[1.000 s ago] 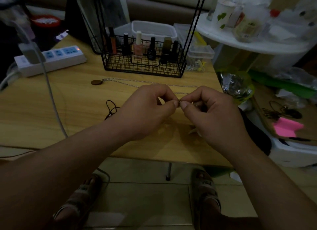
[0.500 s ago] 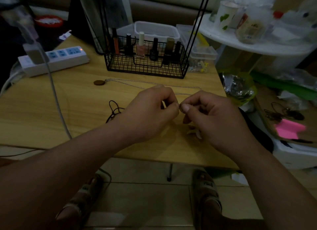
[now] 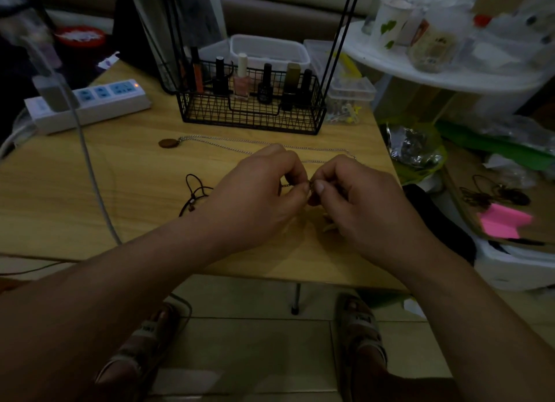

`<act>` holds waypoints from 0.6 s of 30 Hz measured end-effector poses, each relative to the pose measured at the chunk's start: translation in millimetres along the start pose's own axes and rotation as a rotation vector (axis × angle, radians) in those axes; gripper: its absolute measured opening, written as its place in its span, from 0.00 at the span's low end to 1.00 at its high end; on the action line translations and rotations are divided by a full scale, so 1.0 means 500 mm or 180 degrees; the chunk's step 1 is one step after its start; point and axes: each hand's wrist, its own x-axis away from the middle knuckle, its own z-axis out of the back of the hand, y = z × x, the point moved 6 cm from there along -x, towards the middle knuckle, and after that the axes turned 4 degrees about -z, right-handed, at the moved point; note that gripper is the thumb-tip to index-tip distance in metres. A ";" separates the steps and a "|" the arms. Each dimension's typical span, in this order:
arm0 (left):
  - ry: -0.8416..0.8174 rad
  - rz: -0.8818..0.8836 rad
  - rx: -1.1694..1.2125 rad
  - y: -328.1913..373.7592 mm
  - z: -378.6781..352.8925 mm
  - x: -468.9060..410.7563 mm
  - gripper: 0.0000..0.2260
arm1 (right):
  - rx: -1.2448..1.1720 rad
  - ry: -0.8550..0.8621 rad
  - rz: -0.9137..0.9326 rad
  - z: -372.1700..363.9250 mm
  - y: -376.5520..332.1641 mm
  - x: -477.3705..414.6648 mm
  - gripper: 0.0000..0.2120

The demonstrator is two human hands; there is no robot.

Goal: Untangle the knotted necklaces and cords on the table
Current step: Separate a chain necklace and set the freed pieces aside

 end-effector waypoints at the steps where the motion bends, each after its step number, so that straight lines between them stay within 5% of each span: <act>1: 0.0003 -0.0003 0.0003 0.000 0.000 0.000 0.03 | -0.0049 0.0015 -0.0022 0.001 0.000 0.000 0.03; 18: -0.0059 0.0515 0.1412 0.002 0.010 -0.002 0.04 | -0.1139 -0.0067 -0.0687 -0.004 -0.006 0.005 0.05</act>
